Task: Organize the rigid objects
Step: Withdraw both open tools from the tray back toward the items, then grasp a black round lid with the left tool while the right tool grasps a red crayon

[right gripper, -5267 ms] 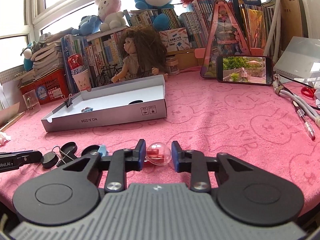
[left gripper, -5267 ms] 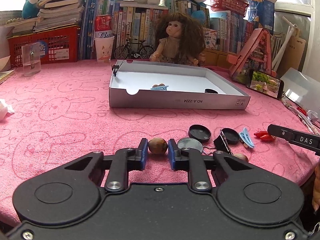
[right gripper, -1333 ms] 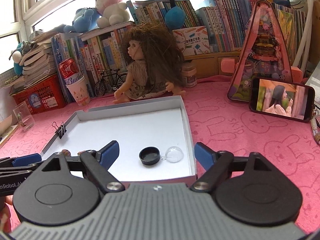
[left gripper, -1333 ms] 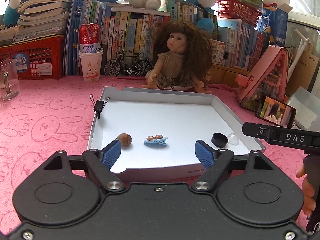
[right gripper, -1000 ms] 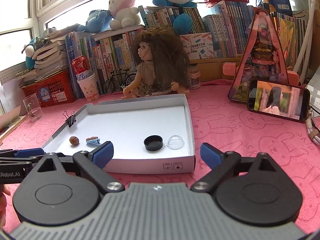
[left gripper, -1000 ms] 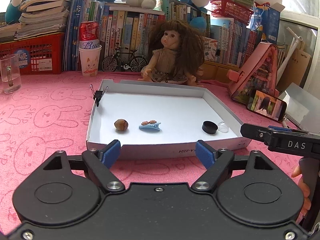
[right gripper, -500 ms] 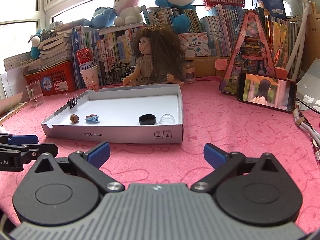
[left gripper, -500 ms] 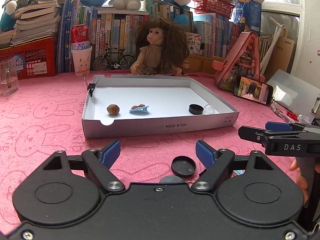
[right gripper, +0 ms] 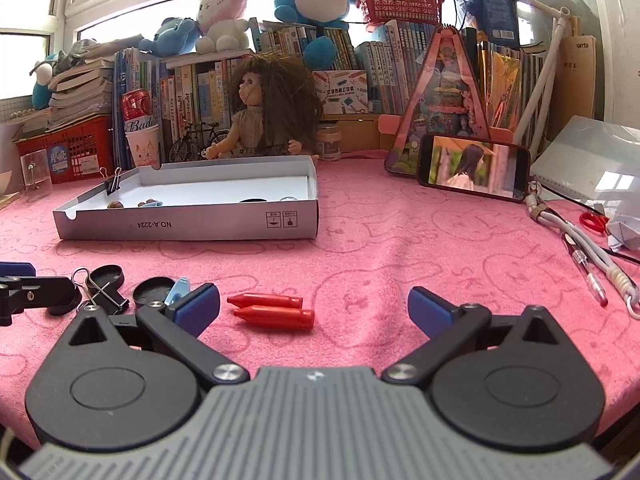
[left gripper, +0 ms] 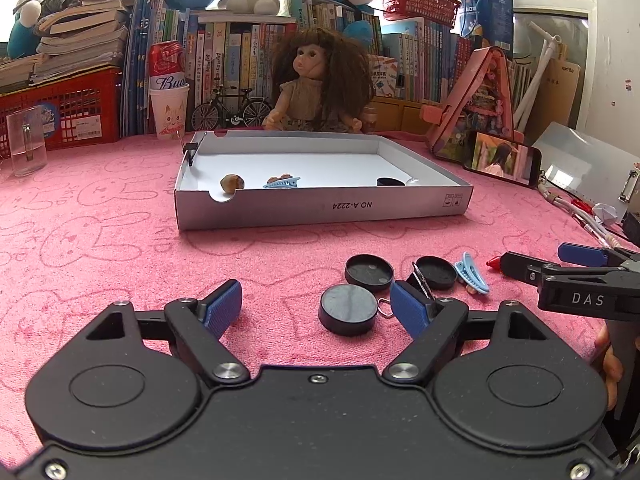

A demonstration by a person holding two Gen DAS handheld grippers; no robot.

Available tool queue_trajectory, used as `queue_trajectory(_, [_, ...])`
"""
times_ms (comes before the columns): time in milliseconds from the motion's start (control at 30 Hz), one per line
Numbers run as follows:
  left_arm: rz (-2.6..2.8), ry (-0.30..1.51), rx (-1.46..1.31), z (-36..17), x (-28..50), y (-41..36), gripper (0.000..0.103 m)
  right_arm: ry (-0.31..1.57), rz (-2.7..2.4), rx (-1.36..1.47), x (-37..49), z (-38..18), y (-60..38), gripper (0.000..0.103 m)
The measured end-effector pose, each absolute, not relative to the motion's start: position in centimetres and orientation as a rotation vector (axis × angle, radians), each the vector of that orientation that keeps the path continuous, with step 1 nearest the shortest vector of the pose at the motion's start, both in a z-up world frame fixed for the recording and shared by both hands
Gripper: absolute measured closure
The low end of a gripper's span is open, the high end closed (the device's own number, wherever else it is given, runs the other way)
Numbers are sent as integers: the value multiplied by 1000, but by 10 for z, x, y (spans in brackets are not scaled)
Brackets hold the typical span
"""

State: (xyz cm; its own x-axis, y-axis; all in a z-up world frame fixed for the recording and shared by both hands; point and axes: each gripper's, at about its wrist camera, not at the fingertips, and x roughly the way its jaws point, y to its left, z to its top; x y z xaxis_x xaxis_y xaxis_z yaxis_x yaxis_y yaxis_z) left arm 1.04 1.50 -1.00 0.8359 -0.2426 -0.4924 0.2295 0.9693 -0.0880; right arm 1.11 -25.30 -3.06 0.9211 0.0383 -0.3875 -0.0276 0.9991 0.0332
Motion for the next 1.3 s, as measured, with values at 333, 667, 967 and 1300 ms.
queue_trajectory(333, [-262, 500, 15, -15, 4, 2, 41, 402, 35, 12, 7, -38, -241, 4])
queue_trajectory(667, [-261, 491, 20, -14, 3, -1, 61, 386, 32, 15, 3, -35, -237, 17])
queue_trajectory(967, [-263, 487, 27, -13, 2, -2, 73, 404, 54, -23, 3, -34, -230, 45])
queue_trajectory(1300, [-252, 477, 13, -10, 2, 0, 73, 396, 79, -14, 0, -31, -229, 54])
